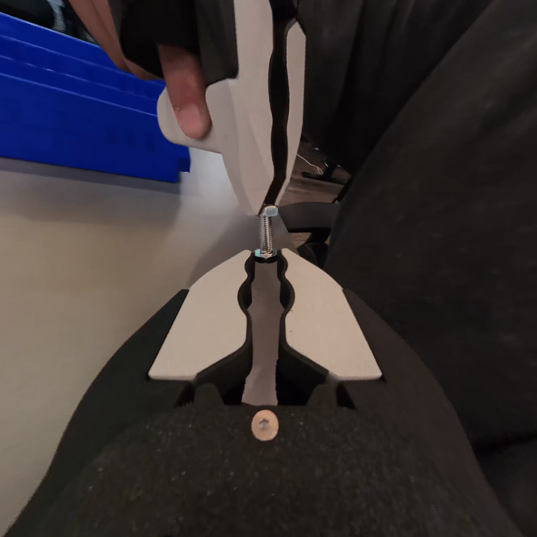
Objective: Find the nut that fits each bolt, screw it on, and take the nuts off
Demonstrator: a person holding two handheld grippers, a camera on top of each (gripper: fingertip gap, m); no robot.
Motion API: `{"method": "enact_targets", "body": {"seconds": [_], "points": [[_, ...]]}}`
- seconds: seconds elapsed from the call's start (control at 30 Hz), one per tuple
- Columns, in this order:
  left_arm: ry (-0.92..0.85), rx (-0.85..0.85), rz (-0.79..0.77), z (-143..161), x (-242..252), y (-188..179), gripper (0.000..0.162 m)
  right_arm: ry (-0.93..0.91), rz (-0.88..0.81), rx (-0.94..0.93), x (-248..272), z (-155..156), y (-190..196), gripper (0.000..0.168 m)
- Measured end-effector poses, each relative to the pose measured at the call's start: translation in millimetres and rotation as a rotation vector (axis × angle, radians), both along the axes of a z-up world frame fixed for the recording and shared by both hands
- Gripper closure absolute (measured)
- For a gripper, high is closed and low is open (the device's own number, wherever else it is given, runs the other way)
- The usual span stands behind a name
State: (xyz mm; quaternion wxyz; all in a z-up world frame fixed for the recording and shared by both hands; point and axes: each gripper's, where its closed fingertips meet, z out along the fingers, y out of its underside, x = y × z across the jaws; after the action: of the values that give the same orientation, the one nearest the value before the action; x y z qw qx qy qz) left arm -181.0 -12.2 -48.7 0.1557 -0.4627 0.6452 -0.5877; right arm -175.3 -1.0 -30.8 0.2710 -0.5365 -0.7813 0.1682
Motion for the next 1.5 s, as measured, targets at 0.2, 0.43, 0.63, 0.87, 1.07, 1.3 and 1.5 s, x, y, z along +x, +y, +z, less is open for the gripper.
{"method": "enact_targets", "body": {"seconds": [0.2,0.43,0.63,0.87,1.07,1.3,1.5], "points": [[0.036,0.113,0.152,-13.9,3.9,13.1,0.148,-0.003,-0.110,-0.092,6.3,-14.9,9.1,0.154],[0.077,0.258,0.318,-28.3,7.4,27.8,0.148,0.001,-0.248,-0.179,11.2,-29.6,20.9,0.154],[0.149,0.393,0.413,-43.3,8.3,36.1,0.149,-0.029,-0.373,-0.268,13.2,-44.5,26.1,0.154],[0.252,0.468,0.521,-60.0,8.3,46.6,0.148,-0.071,-0.430,-0.111,15.5,-61.8,36.3,0.154],[0.244,0.601,0.651,-61.0,7.6,53.6,0.148,0.041,-0.610,-0.302,13.4,-62.8,40.9,0.154],[0.260,0.797,0.788,-67.2,5.4,62.5,0.148,0.157,-0.866,-0.597,10.5,-69.6,44.7,0.154],[0.306,0.992,0.851,-76.5,2.5,65.6,0.148,0.265,-1.108,-0.996,7.5,-79.8,43.6,0.154]]}}
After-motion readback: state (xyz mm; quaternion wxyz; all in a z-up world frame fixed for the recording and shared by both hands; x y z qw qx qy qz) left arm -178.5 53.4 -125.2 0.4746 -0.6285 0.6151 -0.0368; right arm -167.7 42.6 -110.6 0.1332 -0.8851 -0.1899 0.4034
